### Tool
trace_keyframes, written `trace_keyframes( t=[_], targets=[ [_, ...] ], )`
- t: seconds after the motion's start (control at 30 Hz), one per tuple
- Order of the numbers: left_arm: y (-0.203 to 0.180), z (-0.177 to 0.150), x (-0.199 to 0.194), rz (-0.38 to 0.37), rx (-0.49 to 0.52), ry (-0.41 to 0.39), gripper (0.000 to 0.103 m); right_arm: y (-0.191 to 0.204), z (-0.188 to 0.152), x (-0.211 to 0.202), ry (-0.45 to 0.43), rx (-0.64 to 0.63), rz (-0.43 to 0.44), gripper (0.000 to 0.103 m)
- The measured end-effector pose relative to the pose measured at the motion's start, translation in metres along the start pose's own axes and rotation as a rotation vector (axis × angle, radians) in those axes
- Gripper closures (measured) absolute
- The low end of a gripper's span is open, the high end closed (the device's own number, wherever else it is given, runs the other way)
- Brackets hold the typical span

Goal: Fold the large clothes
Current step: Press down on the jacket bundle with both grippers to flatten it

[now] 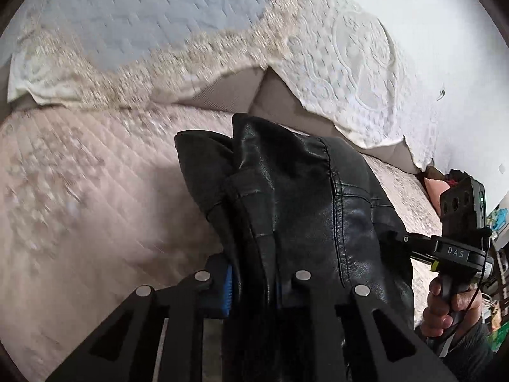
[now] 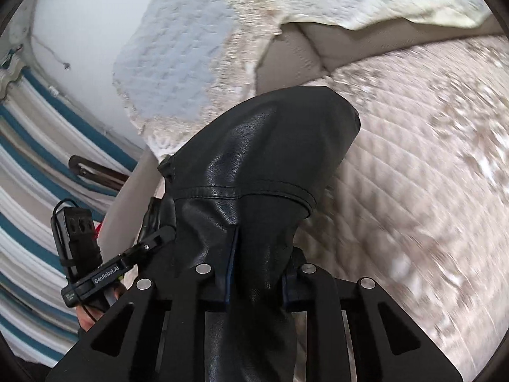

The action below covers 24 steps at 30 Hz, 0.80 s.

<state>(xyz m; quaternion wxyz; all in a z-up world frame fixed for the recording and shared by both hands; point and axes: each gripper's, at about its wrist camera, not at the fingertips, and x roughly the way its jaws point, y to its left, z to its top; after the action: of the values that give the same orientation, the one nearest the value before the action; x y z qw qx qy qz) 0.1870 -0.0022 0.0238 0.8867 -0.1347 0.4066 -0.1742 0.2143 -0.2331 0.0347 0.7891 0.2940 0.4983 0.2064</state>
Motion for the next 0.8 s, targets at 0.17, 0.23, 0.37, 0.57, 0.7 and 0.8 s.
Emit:
trace_keyframes(
  t=[0.17,0.23,0.37,0.57,0.7,0.8],
  targets=[
    [0.039,0.025,0.001,0.042,-0.002,-0.017,0.084,0.019,0.029,0.048,0.031,-0.031,0.019,0.081],
    [0.058,0.033,0.010,0.060,-0.013,-0.014,0.083,0.021,0.036,0.062,0.046,-0.049,0.014,0.081],
    [0.099,0.030,0.044,0.127,-0.069,0.048,0.077,0.009,0.040,0.110,0.114,-0.049,-0.091,0.066],
    [0.117,0.015,0.029,0.158,-0.093,0.028,0.069,0.019,0.032,0.094,0.071,-0.117,-0.177,0.059],
    [0.096,0.009,-0.019,0.145,-0.072,-0.066,0.071,0.042,0.017,0.062,0.051,-0.204,-0.201,0.059],
    [0.063,-0.002,-0.048,0.121,-0.017,-0.120,0.071,0.056,-0.003,0.055,0.068,-0.268,-0.183,0.059]
  ],
)
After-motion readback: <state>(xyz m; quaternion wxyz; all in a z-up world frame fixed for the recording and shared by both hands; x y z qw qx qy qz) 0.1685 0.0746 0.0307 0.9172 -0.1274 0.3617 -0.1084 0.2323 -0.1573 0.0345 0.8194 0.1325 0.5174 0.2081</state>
